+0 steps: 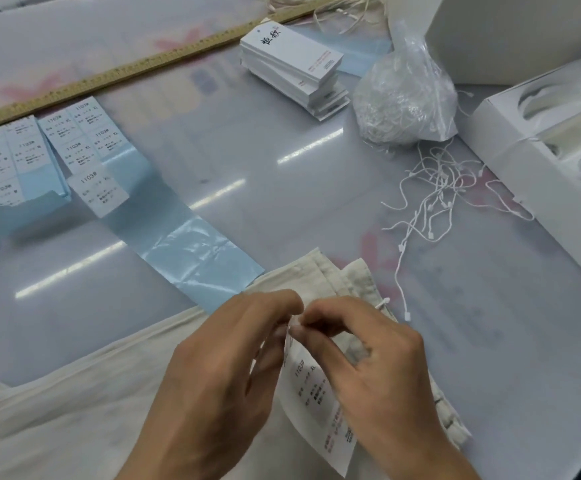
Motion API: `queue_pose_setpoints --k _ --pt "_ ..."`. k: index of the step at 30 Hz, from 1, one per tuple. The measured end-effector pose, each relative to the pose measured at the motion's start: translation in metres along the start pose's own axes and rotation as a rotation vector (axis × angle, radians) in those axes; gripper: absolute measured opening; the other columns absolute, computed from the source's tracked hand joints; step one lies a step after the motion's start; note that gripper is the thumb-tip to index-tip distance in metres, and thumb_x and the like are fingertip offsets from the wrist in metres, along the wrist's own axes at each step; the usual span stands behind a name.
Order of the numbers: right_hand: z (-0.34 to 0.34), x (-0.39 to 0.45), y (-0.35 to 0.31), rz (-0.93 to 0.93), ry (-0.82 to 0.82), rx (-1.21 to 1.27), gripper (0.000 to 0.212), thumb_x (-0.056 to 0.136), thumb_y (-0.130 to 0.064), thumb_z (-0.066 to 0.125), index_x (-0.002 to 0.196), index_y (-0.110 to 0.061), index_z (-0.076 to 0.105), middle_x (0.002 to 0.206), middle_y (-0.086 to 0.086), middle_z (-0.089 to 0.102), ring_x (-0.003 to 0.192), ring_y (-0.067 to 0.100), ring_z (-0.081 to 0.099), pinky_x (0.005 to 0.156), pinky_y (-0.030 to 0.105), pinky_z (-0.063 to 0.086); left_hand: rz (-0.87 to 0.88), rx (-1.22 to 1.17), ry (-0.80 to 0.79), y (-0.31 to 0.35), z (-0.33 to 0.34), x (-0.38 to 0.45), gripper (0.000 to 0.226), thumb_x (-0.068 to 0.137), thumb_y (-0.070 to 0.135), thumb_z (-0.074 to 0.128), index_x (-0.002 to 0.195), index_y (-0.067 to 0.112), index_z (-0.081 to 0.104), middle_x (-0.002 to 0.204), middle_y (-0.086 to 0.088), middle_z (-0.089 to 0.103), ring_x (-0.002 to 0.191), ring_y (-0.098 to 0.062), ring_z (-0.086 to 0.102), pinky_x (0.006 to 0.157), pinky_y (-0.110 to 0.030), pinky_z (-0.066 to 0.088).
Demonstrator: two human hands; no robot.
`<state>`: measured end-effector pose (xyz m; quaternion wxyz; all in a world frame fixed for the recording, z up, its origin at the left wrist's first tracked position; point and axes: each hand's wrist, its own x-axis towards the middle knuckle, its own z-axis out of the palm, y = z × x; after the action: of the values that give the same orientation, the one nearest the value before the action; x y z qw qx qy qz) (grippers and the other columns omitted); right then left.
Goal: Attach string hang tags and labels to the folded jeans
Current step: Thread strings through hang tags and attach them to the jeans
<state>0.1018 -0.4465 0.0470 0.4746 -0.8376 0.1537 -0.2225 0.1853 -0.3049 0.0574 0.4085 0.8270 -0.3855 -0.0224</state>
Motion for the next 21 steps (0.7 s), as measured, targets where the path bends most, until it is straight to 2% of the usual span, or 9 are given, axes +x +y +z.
queue_pose_setpoints --k 4,7,8,12,15,19,21 --pt "-0.004 0.0 0.0 0.043 -0.017 0.106 0.012 0.082 -0.017 0.08 0.088 -0.016 0.07 0.081 -0.014 0.069 0.079 0.008 0.07 0.075 0.015 0.053 -0.013 -0.07 0.006 0.003 -0.005 0.005 0.027 0.088 0.021 0.066 0.105 0.038 0.054 0.091 0.023 0.057 0.075 0.001 0.057 0.062 -0.005 0.041" --pt "-0.011 0.003 -0.001 0.076 -0.039 0.134 0.012 0.082 -0.026 0.077 0.087 -0.017 0.07 0.081 -0.015 0.069 0.079 0.005 0.07 0.073 0.009 0.049 -0.032 -0.157 -0.041 0.003 -0.008 0.007 0.029 0.091 0.022 0.068 0.113 0.036 0.054 0.096 0.018 0.064 0.083 -0.011 0.067 0.059 -0.022 0.052" --pt "-0.013 0.004 -0.001 0.076 -0.062 0.121 0.012 0.083 -0.028 0.076 0.087 -0.018 0.07 0.081 -0.016 0.069 0.079 0.004 0.069 0.073 0.008 0.048 -0.027 -0.153 -0.065 0.004 -0.008 0.008 0.031 0.091 0.021 0.068 0.114 0.036 0.053 0.098 0.019 0.065 0.085 -0.011 0.068 0.06 -0.023 0.053" --pt "-0.025 0.009 0.0 0.061 -0.212 0.017 0.014 0.083 -0.026 0.078 0.087 -0.025 0.065 0.083 -0.015 0.068 0.081 0.004 0.068 0.073 0.007 0.047 0.033 0.041 -0.202 0.007 -0.012 0.01 0.029 0.092 0.033 0.057 0.117 0.043 0.046 0.096 0.024 0.061 0.081 0.004 0.058 0.056 -0.015 0.047" --pt "-0.031 0.015 0.001 0.041 -0.261 0.033 0.015 0.082 -0.024 0.079 0.085 -0.024 0.064 0.081 -0.016 0.069 0.081 0.005 0.069 0.075 0.01 0.048 0.088 0.142 -0.262 0.013 -0.018 0.012 0.031 0.09 0.032 0.052 0.117 0.044 0.043 0.086 0.018 0.06 0.071 -0.002 0.05 0.047 -0.018 0.043" --pt "-0.031 0.015 0.002 0.074 -0.282 0.13 0.014 0.083 -0.02 0.081 0.087 -0.021 0.067 0.083 -0.013 0.07 0.083 0.012 0.07 0.078 0.016 0.051 0.079 0.148 -0.177 0.012 -0.023 0.011 0.029 0.086 0.03 0.064 0.108 0.042 0.051 0.085 0.018 0.058 0.07 -0.001 0.046 0.048 -0.016 0.041" --pt "-0.031 0.015 0.003 0.051 -0.239 0.073 0.014 0.086 -0.023 0.079 0.097 -0.023 0.069 0.093 -0.012 0.069 0.09 0.013 0.068 0.081 0.018 0.051 0.063 0.126 -0.125 0.008 -0.027 0.008 0.027 0.086 0.028 0.064 0.108 0.04 0.053 0.088 0.018 0.055 0.071 0.004 0.044 0.052 -0.019 0.042"
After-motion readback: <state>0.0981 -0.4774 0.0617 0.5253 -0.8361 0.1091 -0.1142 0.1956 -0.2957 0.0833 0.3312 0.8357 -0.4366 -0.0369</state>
